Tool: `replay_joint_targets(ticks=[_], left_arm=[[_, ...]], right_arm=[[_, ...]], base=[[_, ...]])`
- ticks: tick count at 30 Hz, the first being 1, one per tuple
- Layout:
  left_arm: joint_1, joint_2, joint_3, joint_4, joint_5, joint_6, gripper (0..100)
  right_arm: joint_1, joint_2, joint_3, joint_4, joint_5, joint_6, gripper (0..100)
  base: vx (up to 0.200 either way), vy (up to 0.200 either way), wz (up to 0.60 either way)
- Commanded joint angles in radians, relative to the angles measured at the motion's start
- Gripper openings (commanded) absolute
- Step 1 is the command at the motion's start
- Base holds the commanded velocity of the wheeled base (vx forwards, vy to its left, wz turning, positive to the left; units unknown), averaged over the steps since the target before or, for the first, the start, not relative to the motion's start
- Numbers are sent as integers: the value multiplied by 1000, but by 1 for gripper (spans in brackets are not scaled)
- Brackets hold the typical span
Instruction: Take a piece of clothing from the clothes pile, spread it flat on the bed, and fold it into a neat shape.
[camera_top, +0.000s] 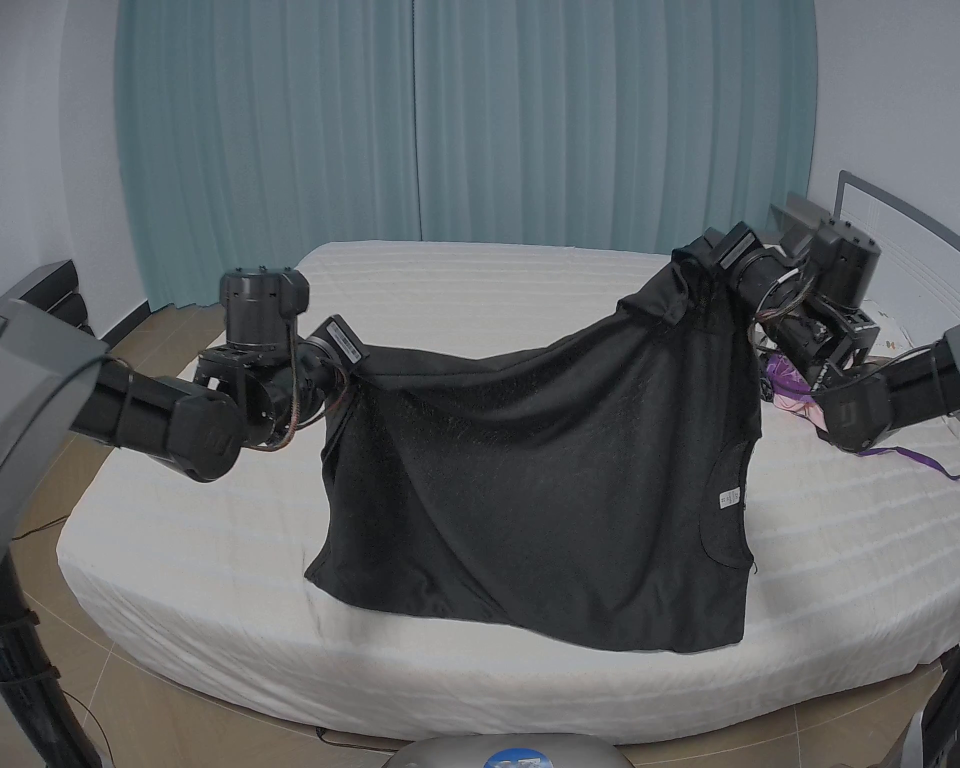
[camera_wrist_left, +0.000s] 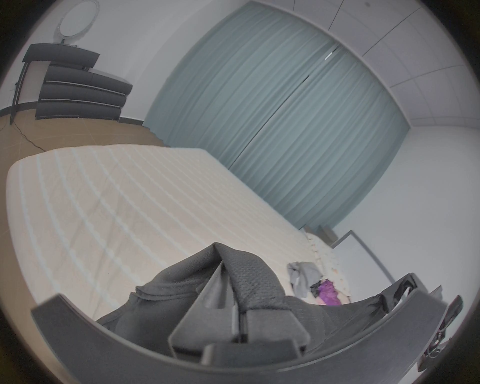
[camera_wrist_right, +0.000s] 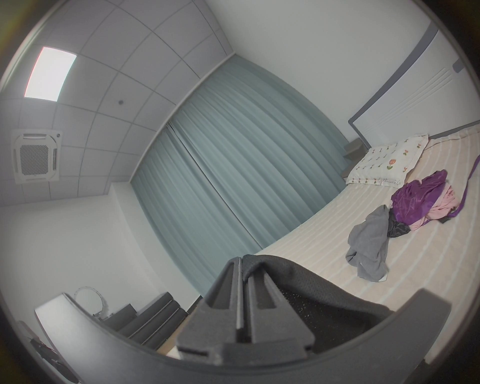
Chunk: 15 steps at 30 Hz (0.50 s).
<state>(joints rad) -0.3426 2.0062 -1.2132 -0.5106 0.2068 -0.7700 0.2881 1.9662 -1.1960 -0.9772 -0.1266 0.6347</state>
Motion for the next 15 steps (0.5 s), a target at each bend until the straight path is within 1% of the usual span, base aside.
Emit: replay_joint_targets(ticks=[1, 3, 6, 9, 10, 14, 15], left_arm=[[14, 240, -141, 63, 3, -2, 0], [16, 266, -166, 72, 5, -3, 0], [22, 350, -235, 78, 5, -32, 0], [20, 367, -244, 78, 5, -38, 0], [22, 424, -286, 78, 5, -57, 0], [22, 483, -322, 78, 2, -63, 0], [22, 493, -330, 78, 0, -63, 0]], right_arm=[[-14, 218, -86, -5, 1, -20, 0], [-15, 241, -99, -1, 1, -24, 0], [-24, 344, -142, -5, -5, -41, 0], [-24, 361, -151, -6, -10, -39, 0], [-32, 424, -188, -6, -16, -38, 0], [-38, 482, -229, -5, -16, -38, 0], [-38, 493, -231, -3, -16, -38, 100]], base=[[0, 0, 0], [0, 0, 0], [0, 0, 0], [0, 0, 0], [0, 0, 0], [0, 0, 0], [0, 0, 0]])
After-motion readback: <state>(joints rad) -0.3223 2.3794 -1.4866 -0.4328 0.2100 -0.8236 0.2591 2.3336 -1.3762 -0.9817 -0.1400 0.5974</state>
